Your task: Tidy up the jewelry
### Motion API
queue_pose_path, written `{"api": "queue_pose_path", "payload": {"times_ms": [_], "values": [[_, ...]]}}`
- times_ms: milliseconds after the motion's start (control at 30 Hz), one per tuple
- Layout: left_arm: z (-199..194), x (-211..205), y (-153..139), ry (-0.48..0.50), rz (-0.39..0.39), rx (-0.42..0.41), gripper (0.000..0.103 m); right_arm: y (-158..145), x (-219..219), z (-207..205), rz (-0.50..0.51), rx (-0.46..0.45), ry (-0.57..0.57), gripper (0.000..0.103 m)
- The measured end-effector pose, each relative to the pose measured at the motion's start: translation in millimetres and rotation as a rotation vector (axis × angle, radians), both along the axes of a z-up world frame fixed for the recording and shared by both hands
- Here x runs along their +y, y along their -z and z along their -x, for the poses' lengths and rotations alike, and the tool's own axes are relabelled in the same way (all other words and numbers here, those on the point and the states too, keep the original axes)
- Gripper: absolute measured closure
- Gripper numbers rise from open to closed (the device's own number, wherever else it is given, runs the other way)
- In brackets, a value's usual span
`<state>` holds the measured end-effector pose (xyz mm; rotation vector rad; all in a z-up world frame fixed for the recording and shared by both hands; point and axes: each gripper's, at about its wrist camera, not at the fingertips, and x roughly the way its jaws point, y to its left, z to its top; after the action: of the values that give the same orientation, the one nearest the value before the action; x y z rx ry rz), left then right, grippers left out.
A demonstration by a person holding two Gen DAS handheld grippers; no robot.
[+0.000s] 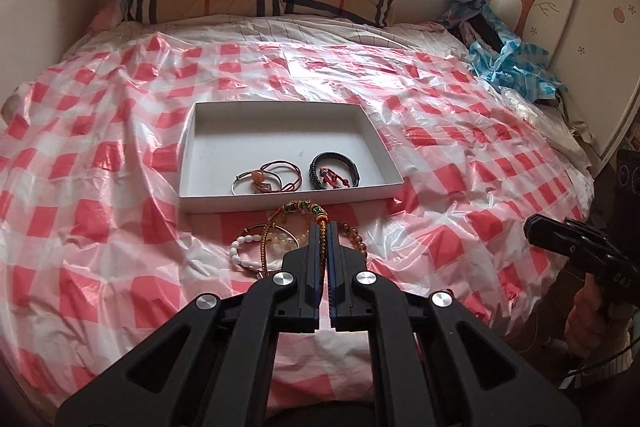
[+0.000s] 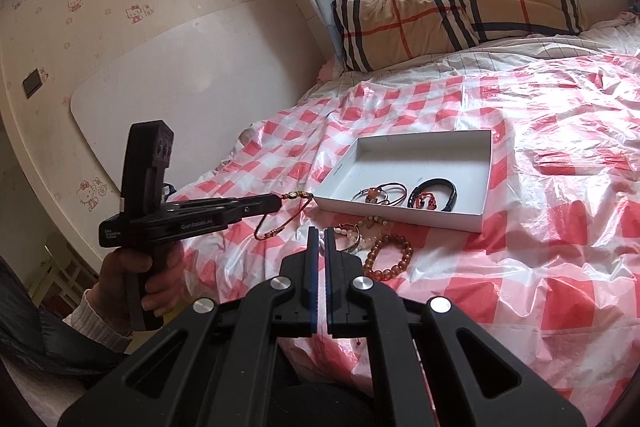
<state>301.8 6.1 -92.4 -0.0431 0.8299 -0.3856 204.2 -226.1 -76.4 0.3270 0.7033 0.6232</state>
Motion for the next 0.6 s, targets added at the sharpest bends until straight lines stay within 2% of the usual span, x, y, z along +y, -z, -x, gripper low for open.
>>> {"api": "queue_pose_path", "payload": {"times_ms": [33,67,100,200,267,400,500,533,567,600], "values": [[2.3,1.8,-1.4,-0.002,0.002,-0.003,0.1,5.0,2.4,-0.7,0.045,0.028,-0.001,0.08],[4.0,3.7,-2.1,-0.003,0.007,-0.002,0.1,13.0,5.0,-0.2,0.106,0.055,0.01,0.045],[6.0,5.3,-2.3,-0.004,0.011,-0.001,0.1,22.4,7.4,0.9,0.161,0.07,0.023,0.038],[10.2,7.2,-0.8,-0.001,0.017,0.001,0.1,60.4,8.6,-0.4,0.239,0.18,0.024,0.037],[12.0,6.5,0.6,0.002,0.012,0.001,0.1,77.9,7.5,-0.9,0.247,0.22,0.037,0.038],[13.5,6.0,1.6,0.002,0.009,0.0,0.1,97.4,12.4,-8.4,0.238,0.254,0.05,0.038],[14.3,8.0,1.5,-0.003,0.008,-0.004,0.1,103.9,26.0,-12.1,0.291,0.249,0.021,0.038],[15.0,9.2,1.2,-0.006,0.008,-0.006,0.1,107.0,29.7,-13.1,0.315,0.261,0.011,0.049],[15.5,10.7,0.9,-0.009,0.008,-0.007,0.1,109.0,32.1,-13.3,0.322,0.27,-0.004,0.066],[16.2,12.1,0.2,-0.012,0.008,-0.008,0.1,108.2,33.1,-12.2,0.314,0.271,-0.016,0.074]]}}
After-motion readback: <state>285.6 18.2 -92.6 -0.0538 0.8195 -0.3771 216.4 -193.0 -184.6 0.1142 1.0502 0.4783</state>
